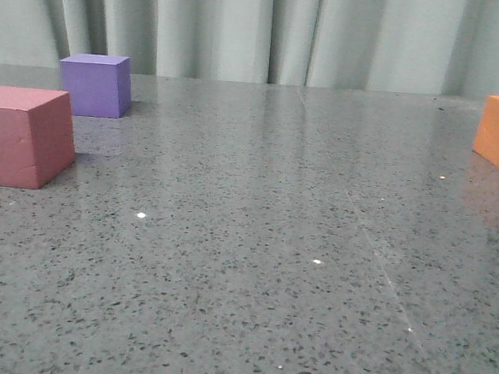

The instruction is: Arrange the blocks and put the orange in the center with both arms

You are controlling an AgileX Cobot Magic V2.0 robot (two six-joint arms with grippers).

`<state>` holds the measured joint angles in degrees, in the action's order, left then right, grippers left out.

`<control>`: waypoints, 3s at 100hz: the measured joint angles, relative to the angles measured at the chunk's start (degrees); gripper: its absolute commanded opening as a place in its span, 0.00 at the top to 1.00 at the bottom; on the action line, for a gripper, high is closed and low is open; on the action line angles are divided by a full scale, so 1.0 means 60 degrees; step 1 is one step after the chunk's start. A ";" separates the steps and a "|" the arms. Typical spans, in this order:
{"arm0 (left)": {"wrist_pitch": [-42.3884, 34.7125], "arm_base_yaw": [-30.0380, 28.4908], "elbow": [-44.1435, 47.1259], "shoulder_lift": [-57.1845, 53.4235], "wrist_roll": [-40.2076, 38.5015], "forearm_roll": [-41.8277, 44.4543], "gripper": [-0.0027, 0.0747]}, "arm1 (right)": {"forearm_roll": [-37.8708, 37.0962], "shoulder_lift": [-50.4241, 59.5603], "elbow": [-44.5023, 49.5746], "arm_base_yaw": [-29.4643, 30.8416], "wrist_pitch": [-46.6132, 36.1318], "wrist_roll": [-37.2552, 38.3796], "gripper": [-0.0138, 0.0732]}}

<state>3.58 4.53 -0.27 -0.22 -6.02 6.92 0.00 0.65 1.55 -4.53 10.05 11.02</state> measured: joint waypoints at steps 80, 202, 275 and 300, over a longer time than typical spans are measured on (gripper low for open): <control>0.0000 0.0000 0.0000 0.0000 0.0000 0.0000 0.99 | 0.0000 0.0000 0.0000 0.0000 -0.0179 0.0000 0.92; 0.0000 0.0000 0.0000 0.0000 0.0000 0.0000 0.99 | 0.0000 -0.8498 -0.8634 0.0000 0.5409 0.0000 0.92; 0.0000 0.0000 0.0000 0.0000 0.0000 0.0000 0.99 | 0.0000 -0.9161 -0.8638 0.0000 0.5499 0.0000 0.12; 0.0000 0.0000 0.0000 0.0000 0.0000 0.0000 0.99 | -0.0186 -0.9698 -0.9784 0.0000 0.5504 -0.0015 0.12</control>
<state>3.58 4.53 -0.27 -0.22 -6.02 6.92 -1.12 -57.54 -57.15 -4.53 43.08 10.93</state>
